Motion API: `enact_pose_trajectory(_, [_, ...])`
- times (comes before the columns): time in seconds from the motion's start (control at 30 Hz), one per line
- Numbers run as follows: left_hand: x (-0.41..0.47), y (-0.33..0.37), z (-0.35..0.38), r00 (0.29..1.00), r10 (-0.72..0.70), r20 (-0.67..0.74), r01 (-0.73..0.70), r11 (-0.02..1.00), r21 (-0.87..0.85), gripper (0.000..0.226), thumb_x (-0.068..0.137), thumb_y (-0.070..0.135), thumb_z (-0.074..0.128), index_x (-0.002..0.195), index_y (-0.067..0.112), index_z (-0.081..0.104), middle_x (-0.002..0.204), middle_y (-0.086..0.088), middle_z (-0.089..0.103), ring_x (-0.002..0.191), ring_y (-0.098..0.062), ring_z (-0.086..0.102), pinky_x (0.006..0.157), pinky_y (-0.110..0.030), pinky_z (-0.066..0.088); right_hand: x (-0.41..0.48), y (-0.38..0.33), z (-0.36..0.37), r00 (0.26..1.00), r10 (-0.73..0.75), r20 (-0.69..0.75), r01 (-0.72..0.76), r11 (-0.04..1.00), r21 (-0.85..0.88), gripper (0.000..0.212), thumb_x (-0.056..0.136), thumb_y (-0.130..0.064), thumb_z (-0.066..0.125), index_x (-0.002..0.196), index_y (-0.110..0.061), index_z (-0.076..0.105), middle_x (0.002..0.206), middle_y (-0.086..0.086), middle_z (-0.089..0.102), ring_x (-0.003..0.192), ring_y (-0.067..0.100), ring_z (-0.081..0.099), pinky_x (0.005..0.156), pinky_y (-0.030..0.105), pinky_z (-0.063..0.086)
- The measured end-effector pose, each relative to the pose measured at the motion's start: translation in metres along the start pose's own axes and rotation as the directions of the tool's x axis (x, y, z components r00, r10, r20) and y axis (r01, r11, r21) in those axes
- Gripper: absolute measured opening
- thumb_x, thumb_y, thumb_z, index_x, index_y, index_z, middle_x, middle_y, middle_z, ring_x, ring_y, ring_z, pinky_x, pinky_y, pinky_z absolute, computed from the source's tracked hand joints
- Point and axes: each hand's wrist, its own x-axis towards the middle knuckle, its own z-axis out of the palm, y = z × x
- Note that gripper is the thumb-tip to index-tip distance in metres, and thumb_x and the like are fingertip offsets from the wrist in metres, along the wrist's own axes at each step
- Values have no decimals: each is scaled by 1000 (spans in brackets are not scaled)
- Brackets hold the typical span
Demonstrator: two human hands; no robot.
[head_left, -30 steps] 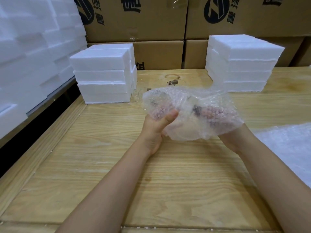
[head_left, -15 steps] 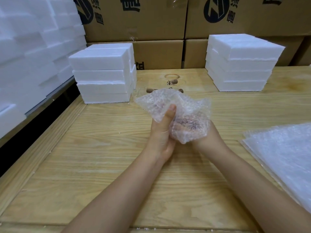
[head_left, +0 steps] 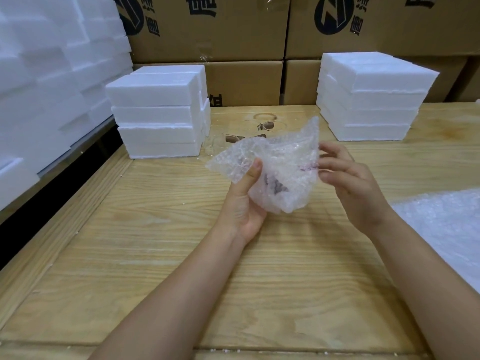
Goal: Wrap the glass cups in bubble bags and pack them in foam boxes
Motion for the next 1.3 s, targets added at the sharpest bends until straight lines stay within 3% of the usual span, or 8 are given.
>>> enact_pose_trajectory(0.1, [0, 4, -4, 998, -65, 10, 65, 998, -19, 94, 59, 40, 85, 138, 4, 48, 137, -20, 54, 127, -35, 52, 106, -52, 40, -4, 6, -3, 970, -3, 242, 86, 939, -333, 30, 73, -21, 61, 100, -32, 70, 144, -30, 23, 139, -3, 14, 109, 24, 20])
enact_pose_trajectory(0.23, [1, 3, -7, 993, -115, -10, 115, 993, 18, 75, 78, 50, 57, 137, 6, 47, 133, -20, 57, 123, -35, 55, 105, -53, 41, -6, 11, 6, 982, -13, 187, 130, 766, -629, 11, 81, -26, 73, 85, -35, 67, 144, -18, 20, 141, 0, 5, 117, 38, 15])
enact_pose_trajectory(0.47, [7, 5, -10, 993, -122, 1, 121, 989, -87, 60, 78, 54, 58, 115, 8, 61, 127, -11, 56, 115, -29, 55, 108, -49, 40, 2, -4, -19, 979, -184, -89, 183, 983, -17, 7, 76, -26, 69, 75, -27, 76, 116, -7, 63, 114, 8, 56, 90, 25, 47])
enact_pose_trajectory(0.63, [4, -2, -9, 992, -124, -16, 123, 991, -58, 43, 85, 38, 59, 118, 10, 62, 121, -15, 65, 112, -31, 63, 103, -47, 44, 7, 5, -10, 944, 80, -319, 40, 935, 352, 7, 91, -19, 59, 97, -18, 60, 95, -2, 65, 89, 16, 61, 80, 35, 49])
enact_pose_trajectory(0.73, [3, -1, -8, 996, -81, -38, 78, 994, -72, 47, 85, 34, 61, 125, 11, 60, 126, -17, 63, 117, -32, 60, 103, -49, 43, 5, 11, 5, 949, 183, -257, -22, 851, 524, 64, 64, -53, 77, 111, -18, 53, 115, 2, 63, 107, 19, 63, 90, 38, 52])
enact_pose_trajectory(0.9, [2, 1, -5, 995, -66, -69, 63, 997, -54, 51, 86, 32, 58, 130, 5, 53, 130, -22, 59, 123, -35, 55, 110, -51, 36, 6, 12, 39, 962, 270, -47, -208, 833, 513, 47, 64, -40, 75, 100, -12, 62, 91, 1, 74, 89, 19, 69, 78, 29, 57])
enact_pose_trajectory(1.0, [1, 0, -3, 997, -36, -74, 35, 999, -23, 46, 84, 24, 60, 126, 5, 56, 127, -18, 62, 119, -31, 59, 105, -46, 44, 21, 5, 49, 942, 286, -179, -151, 833, 533, 5, 80, -10, 69, 82, -9, 64, 72, 1, 72, 69, 14, 69, 64, 29, 58])
enact_pose_trajectory(1.3, [6, 20, -23, 999, 24, -40, -4, 897, 443, 63, 68, 11, 72, 128, 17, 52, 125, -10, 63, 108, -32, 65, 83, -43, 58, 37, -2, 28, 905, 167, -391, -29, 942, 335, 9, 86, -8, 67, 79, -13, 67, 85, 11, 71, 81, 25, 66, 85, 45, 53])
